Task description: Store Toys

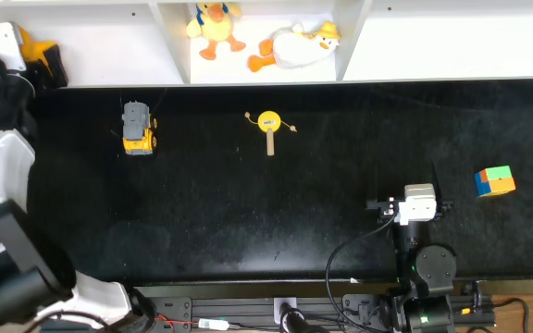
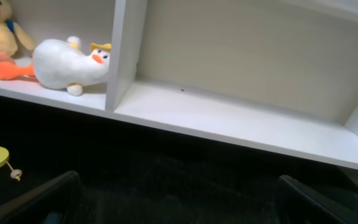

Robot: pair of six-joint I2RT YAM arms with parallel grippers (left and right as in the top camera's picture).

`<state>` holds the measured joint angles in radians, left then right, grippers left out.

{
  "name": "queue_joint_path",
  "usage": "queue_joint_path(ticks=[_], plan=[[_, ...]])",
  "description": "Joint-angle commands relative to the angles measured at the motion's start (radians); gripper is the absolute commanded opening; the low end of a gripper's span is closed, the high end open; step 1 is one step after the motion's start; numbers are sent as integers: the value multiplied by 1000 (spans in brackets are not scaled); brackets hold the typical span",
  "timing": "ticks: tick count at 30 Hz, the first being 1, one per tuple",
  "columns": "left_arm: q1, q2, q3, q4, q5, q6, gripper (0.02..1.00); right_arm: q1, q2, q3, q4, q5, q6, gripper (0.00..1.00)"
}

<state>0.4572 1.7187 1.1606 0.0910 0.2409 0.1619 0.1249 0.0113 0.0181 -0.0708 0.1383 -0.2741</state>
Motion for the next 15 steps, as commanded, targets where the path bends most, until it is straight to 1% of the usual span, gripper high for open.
queue_joint_path(ticks=[1,4,5,6,8,11,15], plan=[[-8,-118,-25,-62,-33,32,1000,-3,-7,-14,7,5,-3,996],[-8,-203,-128,-67,-33,31,996,-3,-7,-14,7,5,-3,996],[-8,-328,-264,-67,-32,29,998,-3,-7,-14,7,5,-3,996],[-9,-375,-315,-67,-28,20,998,-3,-7,-14,7,5,-3,996],[-10,-493,-435,-68,1,6,998,-3,-7,-14,7,5,-3,996],[-16,-631,-577,-80,43,-52,998,-3,-7,-14,7,5,-3,996],[-73,-703,-695,-101,61,-101,996,-3,-7,-14,7,5,-3,996]])
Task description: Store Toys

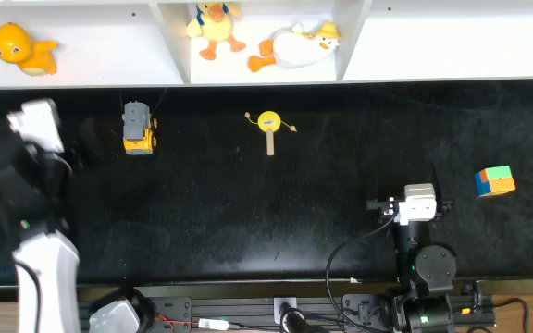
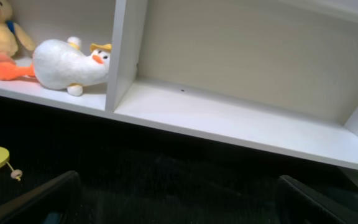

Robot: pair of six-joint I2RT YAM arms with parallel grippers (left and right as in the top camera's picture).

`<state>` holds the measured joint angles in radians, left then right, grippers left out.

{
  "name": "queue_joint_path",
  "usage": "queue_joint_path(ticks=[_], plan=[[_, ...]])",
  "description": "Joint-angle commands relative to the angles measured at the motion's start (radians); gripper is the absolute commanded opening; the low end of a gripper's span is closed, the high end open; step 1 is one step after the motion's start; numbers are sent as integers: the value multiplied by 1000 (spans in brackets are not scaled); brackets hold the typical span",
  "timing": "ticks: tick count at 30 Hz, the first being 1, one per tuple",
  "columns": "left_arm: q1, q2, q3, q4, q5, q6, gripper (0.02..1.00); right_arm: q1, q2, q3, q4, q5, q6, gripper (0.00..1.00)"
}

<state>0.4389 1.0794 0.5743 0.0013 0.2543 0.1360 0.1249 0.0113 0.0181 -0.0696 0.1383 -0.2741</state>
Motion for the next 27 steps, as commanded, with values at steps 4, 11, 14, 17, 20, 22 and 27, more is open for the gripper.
queue_joint_path(ticks=[4,11,14,17,20,22,27], plan=[[-196,-25,-138,-2,31,-82,998,-3,-7,-14,6,5,-3,996],[-336,134,-138,148,13,-92,998,-3,-7,-14,6,5,-3,996],[-353,215,-133,230,13,-93,998,-3,-7,-14,6,5,-3,996],[-354,275,-132,301,-12,-93,998,-3,-7,-14,6,5,-3,996],[-354,322,-122,343,-53,-93,998,-3,-7,-14,6,5,-3,996],[-354,343,-109,347,-64,-92,998,-3,-7,-14,6,5,-3,996],[-354,367,-89,342,-73,-93,998,-3,-7,-14,6,5,-3,996]])
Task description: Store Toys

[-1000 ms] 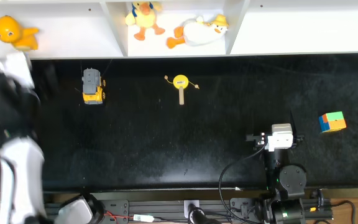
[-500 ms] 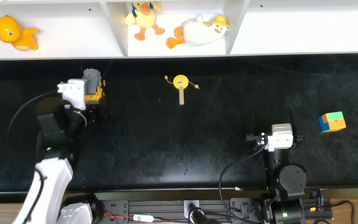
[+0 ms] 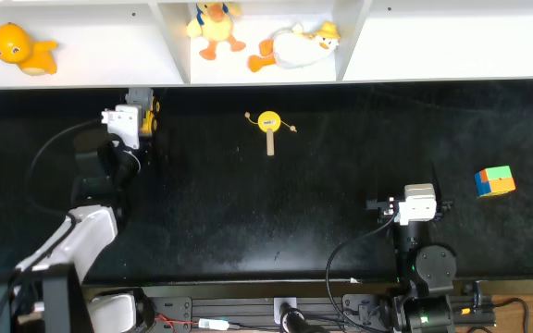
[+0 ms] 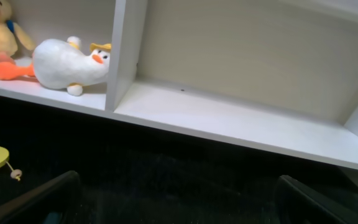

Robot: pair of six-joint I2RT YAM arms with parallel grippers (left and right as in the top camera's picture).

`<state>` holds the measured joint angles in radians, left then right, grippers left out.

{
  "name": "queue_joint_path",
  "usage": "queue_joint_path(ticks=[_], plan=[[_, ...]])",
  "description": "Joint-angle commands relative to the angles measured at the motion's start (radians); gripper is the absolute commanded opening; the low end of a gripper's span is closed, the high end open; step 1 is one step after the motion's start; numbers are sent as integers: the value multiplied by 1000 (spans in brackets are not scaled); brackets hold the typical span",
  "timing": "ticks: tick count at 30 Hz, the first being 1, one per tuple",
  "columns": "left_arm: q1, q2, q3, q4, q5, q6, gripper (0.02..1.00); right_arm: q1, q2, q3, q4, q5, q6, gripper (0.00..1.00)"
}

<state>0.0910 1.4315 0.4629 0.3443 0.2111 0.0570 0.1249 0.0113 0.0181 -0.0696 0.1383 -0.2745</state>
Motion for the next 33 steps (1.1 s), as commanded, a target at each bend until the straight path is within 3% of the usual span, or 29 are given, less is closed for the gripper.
queue_joint_path(ticks=[1,7,14,24,25,30,33], plan=[[-6,14,22,-1,-30,-14,998,-3,-7,-14,6,5,-2,996],[-6,13,22,11,-39,-13,998,-3,-7,-14,6,5,-2,993],[-6,13,22,50,-132,-2,998,-3,-7,-14,6,5,-2,996],[-6,105,95,95,-125,-2,987,-3,-7,-14,6,5,-2,993],[-6,115,105,94,-124,-2,969,-3,-7,-14,6,5,-2,993],[-6,135,129,95,-124,-2,687,-3,-7,-14,6,5,-2,996],[-6,135,129,94,-124,-2,584,-3,-7,-14,6,5,-2,993]])
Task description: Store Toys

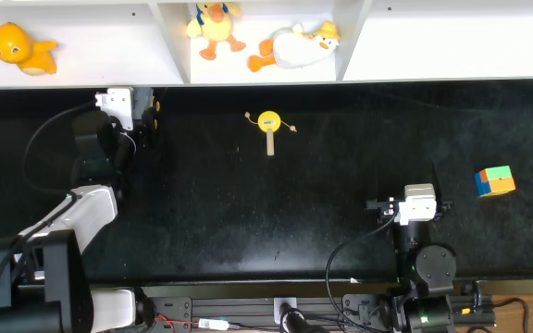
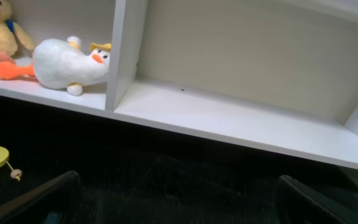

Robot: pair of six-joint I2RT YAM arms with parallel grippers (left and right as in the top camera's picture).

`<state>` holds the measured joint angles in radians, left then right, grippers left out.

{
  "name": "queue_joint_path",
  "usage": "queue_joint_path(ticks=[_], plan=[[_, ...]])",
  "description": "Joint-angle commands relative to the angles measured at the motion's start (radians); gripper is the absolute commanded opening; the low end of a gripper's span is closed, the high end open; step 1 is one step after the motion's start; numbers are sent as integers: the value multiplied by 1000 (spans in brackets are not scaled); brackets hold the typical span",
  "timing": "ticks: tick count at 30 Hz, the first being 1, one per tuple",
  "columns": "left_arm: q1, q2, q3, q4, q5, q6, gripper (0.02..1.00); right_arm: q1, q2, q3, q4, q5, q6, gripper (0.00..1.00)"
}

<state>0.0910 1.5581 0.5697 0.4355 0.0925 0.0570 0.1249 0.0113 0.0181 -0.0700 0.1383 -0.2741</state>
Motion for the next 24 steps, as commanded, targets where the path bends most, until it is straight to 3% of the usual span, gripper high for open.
queue_joint_path(ticks=[1,9,24], plan=[[-6,9,22,2,-5,-2,568,-3,-7,-14,6,5,-3,996],[-6,-63,16,-137,-28,21,371,-3,-7,-14,6,5,-3,993],[-6,-472,-184,-286,3,43,364,-3,-7,-14,6,5,-3,996]])
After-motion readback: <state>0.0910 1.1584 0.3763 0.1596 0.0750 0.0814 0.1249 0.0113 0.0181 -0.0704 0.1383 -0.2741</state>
